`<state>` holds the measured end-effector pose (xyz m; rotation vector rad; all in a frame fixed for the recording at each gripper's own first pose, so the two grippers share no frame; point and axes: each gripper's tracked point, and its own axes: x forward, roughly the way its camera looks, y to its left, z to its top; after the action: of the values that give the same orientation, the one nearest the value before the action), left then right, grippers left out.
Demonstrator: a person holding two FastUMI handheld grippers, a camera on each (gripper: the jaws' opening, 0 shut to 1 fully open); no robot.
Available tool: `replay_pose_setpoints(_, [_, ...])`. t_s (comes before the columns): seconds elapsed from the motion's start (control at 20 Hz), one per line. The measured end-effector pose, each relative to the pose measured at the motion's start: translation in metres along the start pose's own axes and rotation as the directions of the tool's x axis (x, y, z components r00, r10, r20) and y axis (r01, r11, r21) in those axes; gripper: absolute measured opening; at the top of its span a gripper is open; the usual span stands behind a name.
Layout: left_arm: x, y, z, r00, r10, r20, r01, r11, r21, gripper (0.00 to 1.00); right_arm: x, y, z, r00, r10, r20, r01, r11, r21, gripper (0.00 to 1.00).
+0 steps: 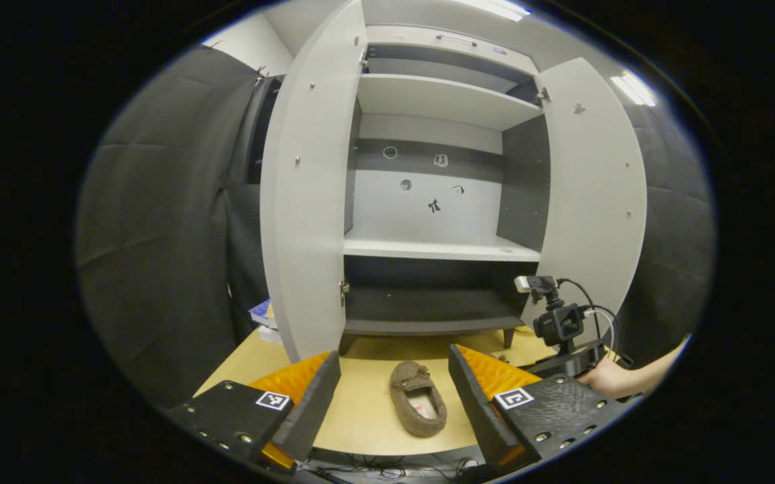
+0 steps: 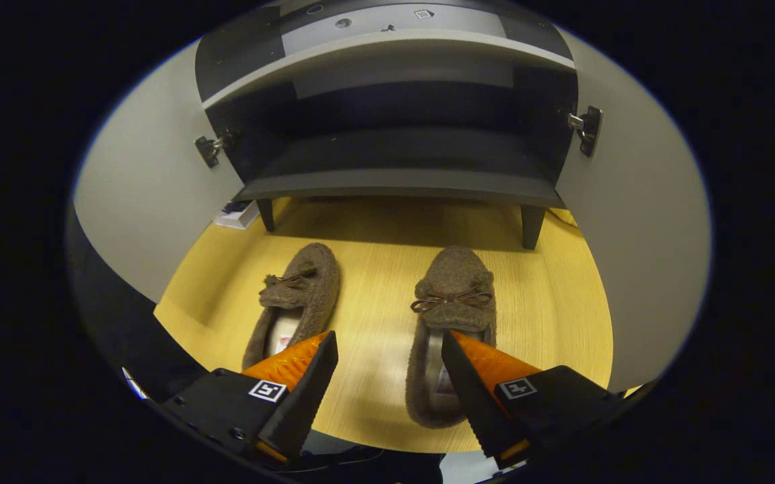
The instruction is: Grab one shoe with the right hand and put it into the shoe cabinet, grab the other shoe with the left hand and put it into the shoe cabinet; then close the right door with the right hand and the left door with the left hand.
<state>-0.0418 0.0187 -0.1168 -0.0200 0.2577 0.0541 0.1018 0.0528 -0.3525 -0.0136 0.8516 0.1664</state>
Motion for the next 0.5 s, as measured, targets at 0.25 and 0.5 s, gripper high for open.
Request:
replay_pose_setpoints(0.25, [0.0, 0.001, -0.001, 1.0, 0.011, -0.009, -0.011, 1.0, -0.003, 0.93, 0.038, -0.007, -0.022, 0.997, -0.026, -0.069, 0.029, 0.998, 0.048, 0.99])
replay_pose_setpoints(0.5, [0.001, 0.001, -0.005, 0.999, 0.028, -0.032, -0.028, 0.999, -0.019, 0.93, 0.061, -0.011, -0.009, 0.998, -0.057, -0.032, 0.057, 0.998, 0.0, 0.95])
